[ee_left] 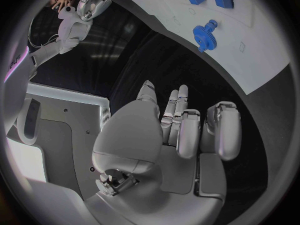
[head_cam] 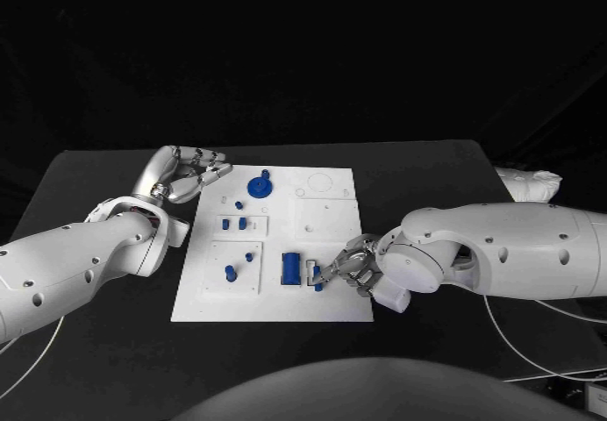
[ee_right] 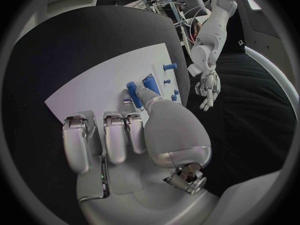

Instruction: Assemble the parts on the task board

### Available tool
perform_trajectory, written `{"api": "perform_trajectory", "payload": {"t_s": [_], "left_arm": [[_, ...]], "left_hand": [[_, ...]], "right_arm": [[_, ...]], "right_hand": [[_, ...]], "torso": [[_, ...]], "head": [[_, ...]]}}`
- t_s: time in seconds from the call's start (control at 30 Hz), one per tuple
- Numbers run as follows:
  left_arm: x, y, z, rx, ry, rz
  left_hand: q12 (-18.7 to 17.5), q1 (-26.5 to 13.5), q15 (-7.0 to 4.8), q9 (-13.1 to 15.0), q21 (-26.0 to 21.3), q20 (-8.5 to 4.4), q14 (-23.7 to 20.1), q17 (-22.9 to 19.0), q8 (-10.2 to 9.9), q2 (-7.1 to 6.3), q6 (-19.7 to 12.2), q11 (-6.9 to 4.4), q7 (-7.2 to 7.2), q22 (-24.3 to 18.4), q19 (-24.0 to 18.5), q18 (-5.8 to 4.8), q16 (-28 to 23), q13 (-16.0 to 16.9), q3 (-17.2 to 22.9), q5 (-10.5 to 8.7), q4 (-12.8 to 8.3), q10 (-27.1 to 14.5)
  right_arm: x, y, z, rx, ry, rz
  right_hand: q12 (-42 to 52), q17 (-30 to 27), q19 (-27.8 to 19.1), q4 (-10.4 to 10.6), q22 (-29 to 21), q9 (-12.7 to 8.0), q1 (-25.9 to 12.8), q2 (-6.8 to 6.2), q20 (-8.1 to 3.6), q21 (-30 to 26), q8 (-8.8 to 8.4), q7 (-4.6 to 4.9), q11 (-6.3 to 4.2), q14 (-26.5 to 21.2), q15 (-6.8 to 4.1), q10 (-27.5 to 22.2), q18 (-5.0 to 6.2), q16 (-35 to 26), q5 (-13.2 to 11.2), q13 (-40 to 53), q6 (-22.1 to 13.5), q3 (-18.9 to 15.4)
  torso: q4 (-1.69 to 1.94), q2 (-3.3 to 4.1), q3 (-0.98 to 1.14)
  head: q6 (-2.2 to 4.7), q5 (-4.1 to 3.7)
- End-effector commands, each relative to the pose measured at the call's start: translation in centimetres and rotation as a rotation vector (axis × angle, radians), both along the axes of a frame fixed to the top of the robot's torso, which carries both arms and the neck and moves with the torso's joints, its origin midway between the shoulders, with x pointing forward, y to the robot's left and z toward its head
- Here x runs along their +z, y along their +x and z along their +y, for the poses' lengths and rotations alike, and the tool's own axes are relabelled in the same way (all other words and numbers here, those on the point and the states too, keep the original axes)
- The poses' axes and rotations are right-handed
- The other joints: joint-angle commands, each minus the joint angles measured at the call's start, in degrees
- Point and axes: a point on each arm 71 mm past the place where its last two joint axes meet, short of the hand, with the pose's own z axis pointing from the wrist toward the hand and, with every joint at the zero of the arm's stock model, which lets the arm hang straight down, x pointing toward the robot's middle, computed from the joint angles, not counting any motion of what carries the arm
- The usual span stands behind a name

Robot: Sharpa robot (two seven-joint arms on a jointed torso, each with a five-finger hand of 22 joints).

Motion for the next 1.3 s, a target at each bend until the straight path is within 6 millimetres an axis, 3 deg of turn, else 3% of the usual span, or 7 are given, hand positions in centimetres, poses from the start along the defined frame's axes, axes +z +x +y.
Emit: {"api": "perform_trajectory", "payload": {"t_s": [0.03,1.3], "left_arm": [[0.02,-0.02,-0.28,-0.017,-0.002,0.002],[-0.01,0.0,-0.21,-0.017,-0.001,0.005]], "left_hand": [[0.2,-0.1,0.03,0.0,-0.3,0.11,4.6,9.9,-0.1,0.39,0.1,-0.03,-0.2,12.8,1.9,0.0,-0.3,-0.1,-0.3,0.38,0.0,0.2],[0.1,0.1,0.05,0.0,-0.3,0.12,4.6,10.0,-0.1,0.58,0.0,-0.01,-0.18,12.8,2.0,-0.02,-0.3,-0.1,-0.4,0.41,0.0,0.1]], "right_arm": [[0.01,0.09,0.1,-0.005,0.01,-0.014],[-0.03,0.27,0.07,-0.013,0.003,-0.028]], "right_hand": [[0.2,15.1,6.1,0.2,15.1,0.1,0.2,-0.08,0.39,0.3,-0.29,-0.11,0.33,6.0,0.35,6.1,-0.38,0.2,-0.1,15.1,0.4,0.3],[0.2,15.1,6.1,0.0,15.1,0.0,0.4,-0.14,0.38,0.3,-0.76,0.02,0.4,6.0,0.34,6.1,-0.38,0.2,0.2,15.1,0.1,0.5]], "torso": [[0.0,0.03,-0.01],[-0.03,0.01,0.01]], "head": [[0.0,0.04],[0.0,0.19]]}}
